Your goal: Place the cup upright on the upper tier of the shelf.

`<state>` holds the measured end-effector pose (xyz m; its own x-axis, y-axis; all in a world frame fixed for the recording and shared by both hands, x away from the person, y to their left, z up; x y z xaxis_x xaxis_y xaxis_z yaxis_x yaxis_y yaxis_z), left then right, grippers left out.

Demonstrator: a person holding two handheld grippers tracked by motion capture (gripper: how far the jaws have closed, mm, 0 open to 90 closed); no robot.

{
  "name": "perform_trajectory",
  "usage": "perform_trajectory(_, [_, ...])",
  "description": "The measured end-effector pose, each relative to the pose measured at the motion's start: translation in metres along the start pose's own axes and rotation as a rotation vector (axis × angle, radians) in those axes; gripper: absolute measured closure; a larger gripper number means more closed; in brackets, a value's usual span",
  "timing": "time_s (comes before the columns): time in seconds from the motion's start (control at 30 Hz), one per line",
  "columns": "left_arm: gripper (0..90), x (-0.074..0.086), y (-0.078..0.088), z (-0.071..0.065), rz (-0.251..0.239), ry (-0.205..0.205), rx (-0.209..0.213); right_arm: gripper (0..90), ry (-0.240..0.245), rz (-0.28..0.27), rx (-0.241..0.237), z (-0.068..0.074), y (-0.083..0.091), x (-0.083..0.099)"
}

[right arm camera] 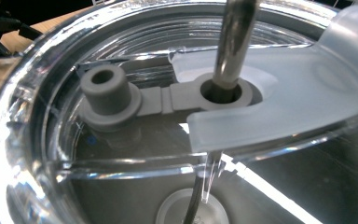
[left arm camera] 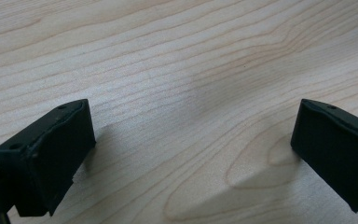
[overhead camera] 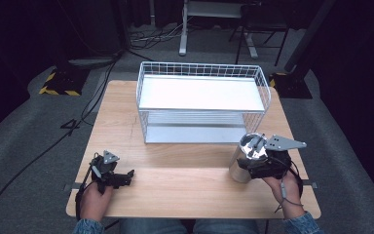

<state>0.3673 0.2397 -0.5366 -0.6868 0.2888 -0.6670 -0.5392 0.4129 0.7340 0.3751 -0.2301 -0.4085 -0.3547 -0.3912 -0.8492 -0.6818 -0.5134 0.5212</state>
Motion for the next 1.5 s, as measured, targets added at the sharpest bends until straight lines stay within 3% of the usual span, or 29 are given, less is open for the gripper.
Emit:
perform_trajectory(0.43, [0.0,0.0,0.0,0.0,0.0,0.001,0.0,3.6,0.031,-0.008,0.013,0.001,0.014,-0.042])
perform_trajectory(0.73, [0.0,0.0,0.0,0.0,0.0,0.0,0.0,3.7,-0.005,-0.004,-0.001,-0.006,0.022,-0.068])
perform_trajectory(1.37, [0.0,0.0,0.0,0.0,0.0,0.0,0.0,3.7,0.015,-0.038,0.035,-0.013,0.038,-0.113])
perform_trajectory(1.5, [0.0,0.0,0.0,0.0,0.001,0.001,0.0,3.7,-0.001,-0.046,0.032,-0.015,0.039,-0.125])
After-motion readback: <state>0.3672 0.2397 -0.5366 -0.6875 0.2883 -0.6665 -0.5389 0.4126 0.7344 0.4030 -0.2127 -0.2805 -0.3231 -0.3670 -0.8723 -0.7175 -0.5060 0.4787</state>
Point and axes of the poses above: each handheld gripper's, and its own axes: y roughly backward along the jaws, x roughly out of its underside, z roughly to its left, the point moved 4 cm from there along -y, roughly forward along the jaws, and after that the axes turned 8 degrees about x, right-handed, at the moved point
